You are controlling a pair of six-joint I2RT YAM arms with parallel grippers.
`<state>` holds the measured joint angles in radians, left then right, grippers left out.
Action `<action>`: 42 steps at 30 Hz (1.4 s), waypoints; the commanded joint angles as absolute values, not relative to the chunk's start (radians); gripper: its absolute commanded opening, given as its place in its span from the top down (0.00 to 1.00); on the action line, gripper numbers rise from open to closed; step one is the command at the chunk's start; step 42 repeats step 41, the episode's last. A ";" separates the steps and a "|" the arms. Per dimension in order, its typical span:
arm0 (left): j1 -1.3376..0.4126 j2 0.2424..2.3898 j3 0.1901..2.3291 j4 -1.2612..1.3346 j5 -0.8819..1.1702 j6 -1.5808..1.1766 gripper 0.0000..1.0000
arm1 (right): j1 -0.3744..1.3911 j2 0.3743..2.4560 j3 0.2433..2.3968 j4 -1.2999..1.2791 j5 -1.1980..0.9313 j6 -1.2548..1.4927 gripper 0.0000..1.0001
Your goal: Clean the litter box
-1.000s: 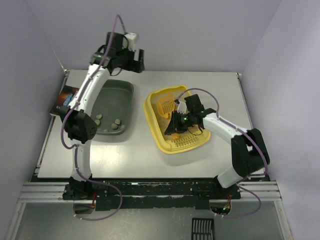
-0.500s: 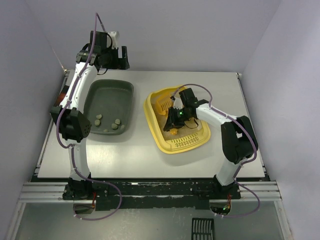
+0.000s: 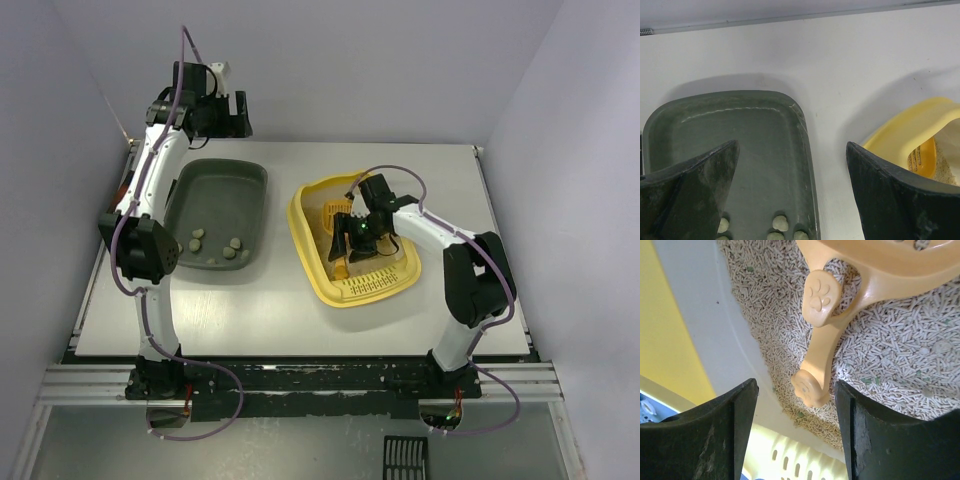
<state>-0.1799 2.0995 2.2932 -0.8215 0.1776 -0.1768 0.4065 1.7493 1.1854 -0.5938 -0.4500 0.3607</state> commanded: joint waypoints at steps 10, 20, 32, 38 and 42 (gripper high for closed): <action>-0.170 2.014 2.252 -0.815 0.171 -0.174 0.01 | 0.405 1.631 1.383 -0.804 -0.266 0.309 0.36; -0.170 1.823 2.020 -0.762 0.110 -0.139 0.01 | 0.414 1.444 1.286 -0.752 -0.224 0.416 0.00; -0.162 1.516 1.718 -0.719 -0.036 -0.064 0.01 | 0.414 1.320 1.207 -0.615 -0.209 0.461 0.00; -0.150 1.371 1.556 -0.696 -0.071 -0.042 0.01 | 0.414 1.279 1.163 -0.560 -0.230 0.482 0.00; -0.126 1.324 1.487 -0.678 -0.073 -0.046 0.01 | 0.416 1.271 1.182 -0.568 -0.199 0.468 0.00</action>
